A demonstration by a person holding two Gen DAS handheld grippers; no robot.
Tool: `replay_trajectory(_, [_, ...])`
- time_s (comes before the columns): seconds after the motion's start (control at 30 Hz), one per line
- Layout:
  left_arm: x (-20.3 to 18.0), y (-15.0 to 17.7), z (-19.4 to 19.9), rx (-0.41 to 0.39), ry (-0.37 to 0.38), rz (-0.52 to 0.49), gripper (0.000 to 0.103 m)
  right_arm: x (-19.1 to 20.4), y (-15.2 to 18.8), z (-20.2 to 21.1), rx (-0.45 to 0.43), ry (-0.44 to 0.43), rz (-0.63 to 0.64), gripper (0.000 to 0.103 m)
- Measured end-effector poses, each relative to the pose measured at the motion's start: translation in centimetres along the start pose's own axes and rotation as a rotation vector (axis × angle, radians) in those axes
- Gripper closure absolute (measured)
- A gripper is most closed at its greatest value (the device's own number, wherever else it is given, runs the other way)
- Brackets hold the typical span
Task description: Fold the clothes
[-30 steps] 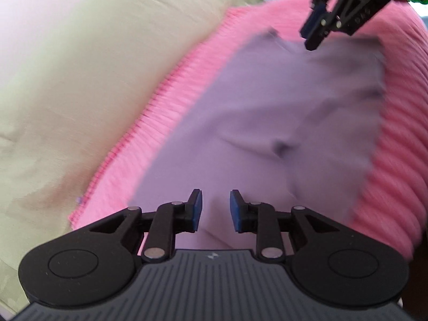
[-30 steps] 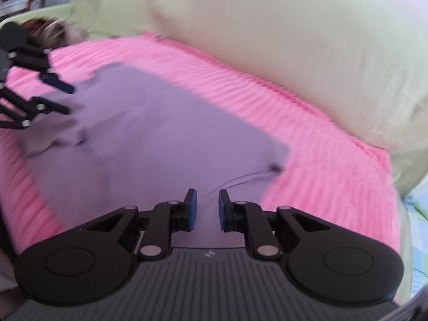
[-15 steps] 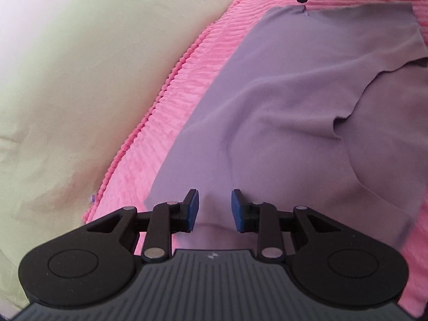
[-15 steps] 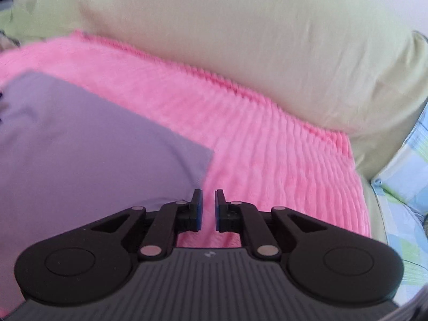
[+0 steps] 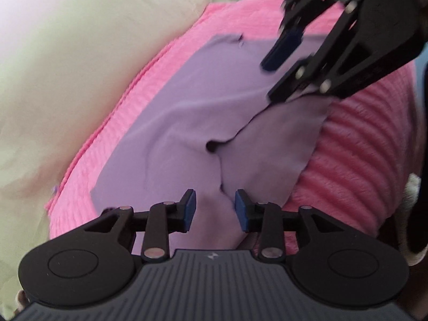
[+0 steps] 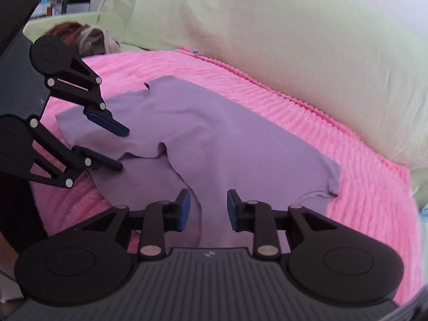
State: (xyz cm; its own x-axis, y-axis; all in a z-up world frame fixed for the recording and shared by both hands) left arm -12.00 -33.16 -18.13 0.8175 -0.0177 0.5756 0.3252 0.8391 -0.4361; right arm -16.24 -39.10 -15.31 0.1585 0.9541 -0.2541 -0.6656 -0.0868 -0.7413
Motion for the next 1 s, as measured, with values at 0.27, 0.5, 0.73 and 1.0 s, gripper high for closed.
replay_trajectory(0.27, [-0.9,2.2,2.4,0.03,-0.038,-0.084,0.087,-2.4,3.2,0.9,0.096,0.096,-0.062,0.078])
replay_trajectory(0.5, [-2.5,3.3,6.4,-0.035,-0.031,-0.116,0.04,-2.0,3.5,4.0,0.032,0.067,-0.036,0.074])
replay_trajectory(0.73, [-1.6,3.5,3.2,0.051,-0.12,-0.161,0.081,-1.4,4.2,5.2,0.043,0.07,-0.004,0.074])
replay_trajectory(1.0, [-2.0,4.3,4.1,0.041,-0.132,-0.319,0.076,-1.1,4.0,5.1,0.039,0.062,-0.007,0.071])
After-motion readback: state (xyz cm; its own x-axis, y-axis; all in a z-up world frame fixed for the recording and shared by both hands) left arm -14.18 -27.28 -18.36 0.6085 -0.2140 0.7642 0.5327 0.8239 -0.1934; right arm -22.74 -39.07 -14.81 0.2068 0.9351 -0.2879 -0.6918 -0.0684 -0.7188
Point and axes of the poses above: each gripper's, at about its wrist camera, not at the fingertips, and z roughly against the way its jaws point, x to its left, y to its underside, the point moved 1 cm from there along -z, roughly the way its jaws point, and after that the axes turned 3 degrees about -z, right-handed, at the moved point
